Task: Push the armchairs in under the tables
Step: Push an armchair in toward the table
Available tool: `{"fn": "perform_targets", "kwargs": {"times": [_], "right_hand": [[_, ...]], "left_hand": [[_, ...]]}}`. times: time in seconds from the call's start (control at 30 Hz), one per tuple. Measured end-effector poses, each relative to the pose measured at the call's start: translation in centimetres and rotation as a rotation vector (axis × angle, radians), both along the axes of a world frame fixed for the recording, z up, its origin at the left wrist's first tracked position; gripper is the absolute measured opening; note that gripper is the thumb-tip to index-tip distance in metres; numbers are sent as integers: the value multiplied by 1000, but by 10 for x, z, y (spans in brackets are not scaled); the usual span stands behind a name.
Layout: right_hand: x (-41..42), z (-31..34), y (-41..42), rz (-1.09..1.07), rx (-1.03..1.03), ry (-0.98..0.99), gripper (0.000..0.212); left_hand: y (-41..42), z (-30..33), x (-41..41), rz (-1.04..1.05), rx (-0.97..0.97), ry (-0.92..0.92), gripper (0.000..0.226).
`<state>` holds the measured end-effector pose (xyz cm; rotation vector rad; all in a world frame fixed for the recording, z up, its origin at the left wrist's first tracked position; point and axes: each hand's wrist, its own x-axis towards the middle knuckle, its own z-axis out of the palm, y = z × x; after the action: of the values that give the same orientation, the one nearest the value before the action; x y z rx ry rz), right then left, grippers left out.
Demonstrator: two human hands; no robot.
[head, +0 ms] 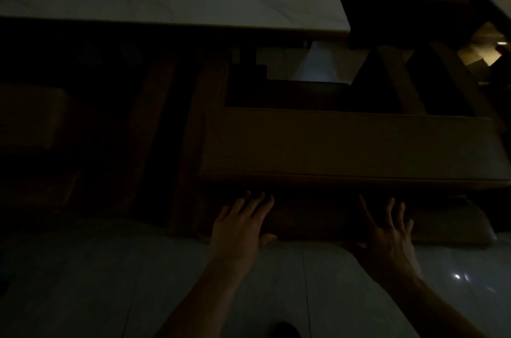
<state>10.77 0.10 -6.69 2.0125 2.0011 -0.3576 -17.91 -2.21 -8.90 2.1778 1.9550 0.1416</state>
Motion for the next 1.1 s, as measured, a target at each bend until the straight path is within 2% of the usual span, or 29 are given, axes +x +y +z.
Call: {"fn": "perform_targets", "kwargs": {"times": [0.3, 0.53, 0.77, 1.1], "right_hand": [[-6, -4, 9, -14, 20, -1, 106], [-18, -7, 28, -13, 74, 33, 107], [-17, -3, 29, -10, 65, 59, 111], [-12, -1, 28, 9, 89, 76, 106]], "left_hand": [[13, -4, -9, -18, 8, -48, 74], [35, 2, -14, 2, 48, 0, 77], [33, 5, -11, 25, 43, -67, 80], [30, 4, -8, 50, 56, -92, 80]]}}
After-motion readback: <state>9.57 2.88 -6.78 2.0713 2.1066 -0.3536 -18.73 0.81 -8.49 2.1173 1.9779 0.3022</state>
